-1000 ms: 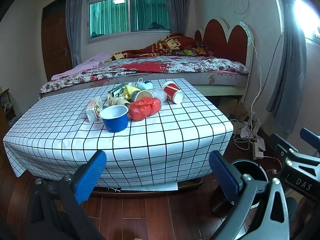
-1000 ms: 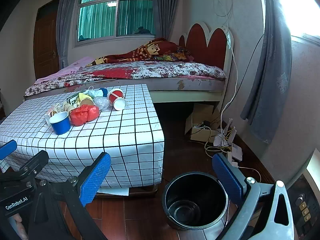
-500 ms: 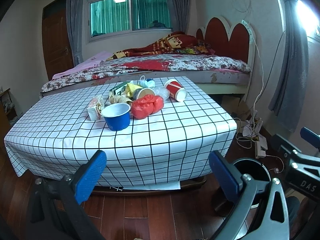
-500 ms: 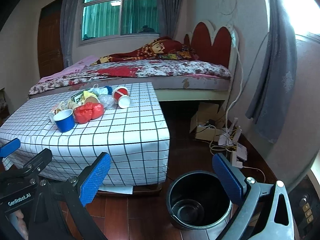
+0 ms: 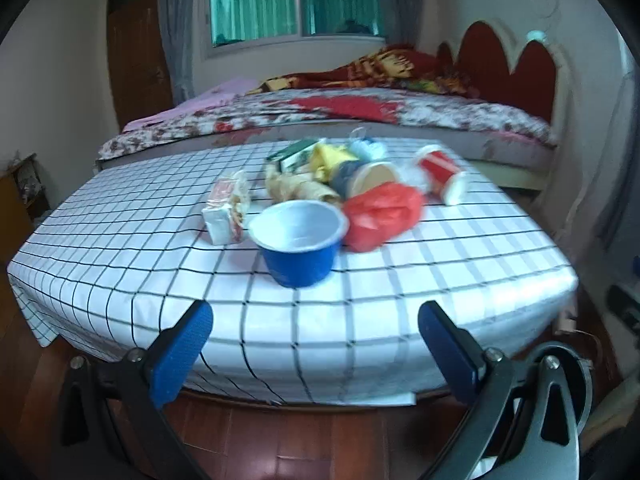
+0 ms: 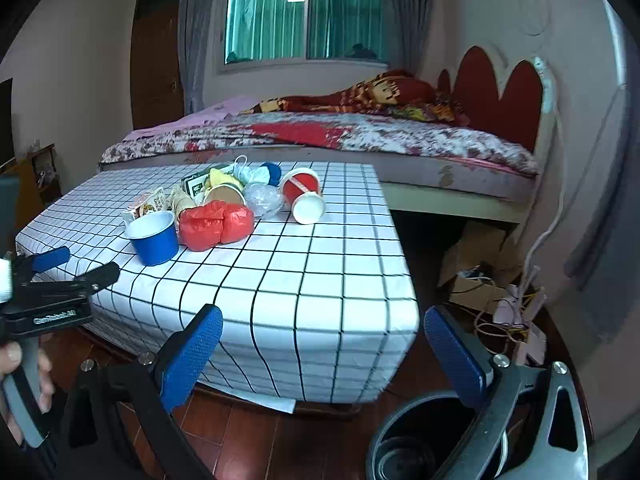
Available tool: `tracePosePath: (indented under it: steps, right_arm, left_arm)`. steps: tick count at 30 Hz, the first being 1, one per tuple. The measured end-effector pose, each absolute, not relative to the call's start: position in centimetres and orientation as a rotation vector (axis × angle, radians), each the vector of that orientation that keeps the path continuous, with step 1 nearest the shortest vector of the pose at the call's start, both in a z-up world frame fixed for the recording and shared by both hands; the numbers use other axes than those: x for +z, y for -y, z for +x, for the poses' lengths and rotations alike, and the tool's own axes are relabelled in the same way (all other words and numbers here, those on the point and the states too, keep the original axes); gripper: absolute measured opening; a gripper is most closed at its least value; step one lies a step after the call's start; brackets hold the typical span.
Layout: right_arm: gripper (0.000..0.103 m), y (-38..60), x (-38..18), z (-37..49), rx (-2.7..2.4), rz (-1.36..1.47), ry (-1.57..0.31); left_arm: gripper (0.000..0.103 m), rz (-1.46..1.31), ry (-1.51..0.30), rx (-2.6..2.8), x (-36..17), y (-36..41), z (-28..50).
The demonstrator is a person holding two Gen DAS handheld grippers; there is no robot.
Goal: Collect trash
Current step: 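Grasp the blue paper bowl with the left tool while the right tool grasps the red paper cup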
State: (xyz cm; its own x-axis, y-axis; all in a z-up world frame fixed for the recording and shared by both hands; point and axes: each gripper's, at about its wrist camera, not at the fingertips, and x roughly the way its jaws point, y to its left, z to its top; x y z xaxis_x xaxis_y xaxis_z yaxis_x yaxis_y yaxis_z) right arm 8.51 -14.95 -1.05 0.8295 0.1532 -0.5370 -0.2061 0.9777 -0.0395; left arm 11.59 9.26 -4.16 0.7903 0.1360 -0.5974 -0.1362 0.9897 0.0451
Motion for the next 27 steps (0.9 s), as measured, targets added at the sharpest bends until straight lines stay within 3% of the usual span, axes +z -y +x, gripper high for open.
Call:
tracePosePath:
  steps: [10, 18, 27]
  right_arm:
    - [0.102, 12.0, -3.4, 16.8, 0.231, -0.103, -0.61]
    - [0.093, 11.1, -3.9, 24.9, 0.231, -0.112, -0.663]
    - [0.085, 9.3, -5.3, 33.2, 0.257, -0.22, -0.778]
  left_arm:
    - [0.102, -0.023, -0.648, 0.171, -7.0, -10.8, 17.1]
    - [0.101, -0.059, -0.654, 0.157, -7.9, -12.0, 20.4]
    - [0.081, -0.086, -0.666, 0.117, -8.2, -12.4, 22.1]
